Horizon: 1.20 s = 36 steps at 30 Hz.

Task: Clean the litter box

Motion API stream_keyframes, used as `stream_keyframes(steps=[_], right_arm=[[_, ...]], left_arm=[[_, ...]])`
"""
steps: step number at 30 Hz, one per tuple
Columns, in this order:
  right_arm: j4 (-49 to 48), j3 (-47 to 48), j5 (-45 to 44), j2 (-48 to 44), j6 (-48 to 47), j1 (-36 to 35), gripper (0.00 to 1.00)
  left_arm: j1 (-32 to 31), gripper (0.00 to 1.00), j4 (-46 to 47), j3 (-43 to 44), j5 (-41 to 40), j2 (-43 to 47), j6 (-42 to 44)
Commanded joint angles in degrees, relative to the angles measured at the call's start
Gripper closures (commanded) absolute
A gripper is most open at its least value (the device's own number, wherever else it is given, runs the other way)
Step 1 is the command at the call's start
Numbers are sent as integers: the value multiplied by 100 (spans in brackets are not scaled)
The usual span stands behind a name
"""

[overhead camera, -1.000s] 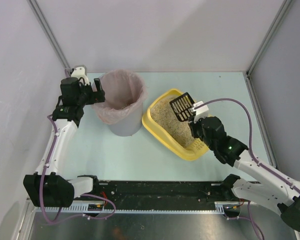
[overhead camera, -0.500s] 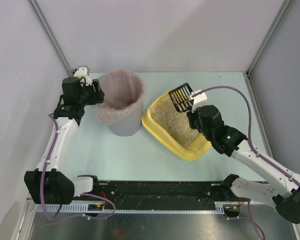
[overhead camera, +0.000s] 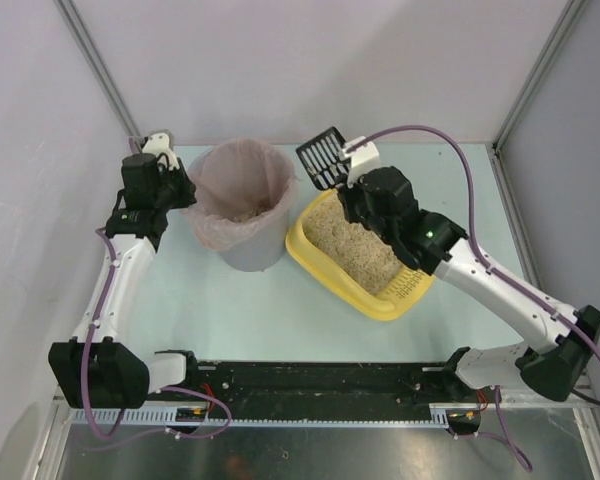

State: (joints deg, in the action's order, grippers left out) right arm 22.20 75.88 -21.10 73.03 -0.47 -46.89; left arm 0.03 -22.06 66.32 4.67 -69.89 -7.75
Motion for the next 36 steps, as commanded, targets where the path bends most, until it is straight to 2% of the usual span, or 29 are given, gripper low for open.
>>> stream_keyframes(steps=[1,6,8,12,16,21,33,36], right_arm=[[-575,873,71,578,-611,-144,100],[-638,1859,414,1537,-1252,-267,100],[-445,2445,335,2079,-1797,-390,100],[-268,2968,-200,2768,-2790,-610,100],[-1064,2600,-964,2857,-4160,-900,100],[-2471,1721,-1203,2576,-6039,-1146,100],[-4036,1043,-1282,2382,-8477,-1217,100],[-4538,956,-1256,2426,-9425,-1217,100]], left_arm=[[-337,82,53,38,641,28,28],[-443,82,62,47,658,10,19],[-443,82,53,47,667,19,19],[-443,82,53,56,606,45,36],[-443,82,53,56,614,72,36],[-443,82,53,65,632,98,28],[-443,82,53,65,614,142,37],[-443,82,62,65,632,151,28]])
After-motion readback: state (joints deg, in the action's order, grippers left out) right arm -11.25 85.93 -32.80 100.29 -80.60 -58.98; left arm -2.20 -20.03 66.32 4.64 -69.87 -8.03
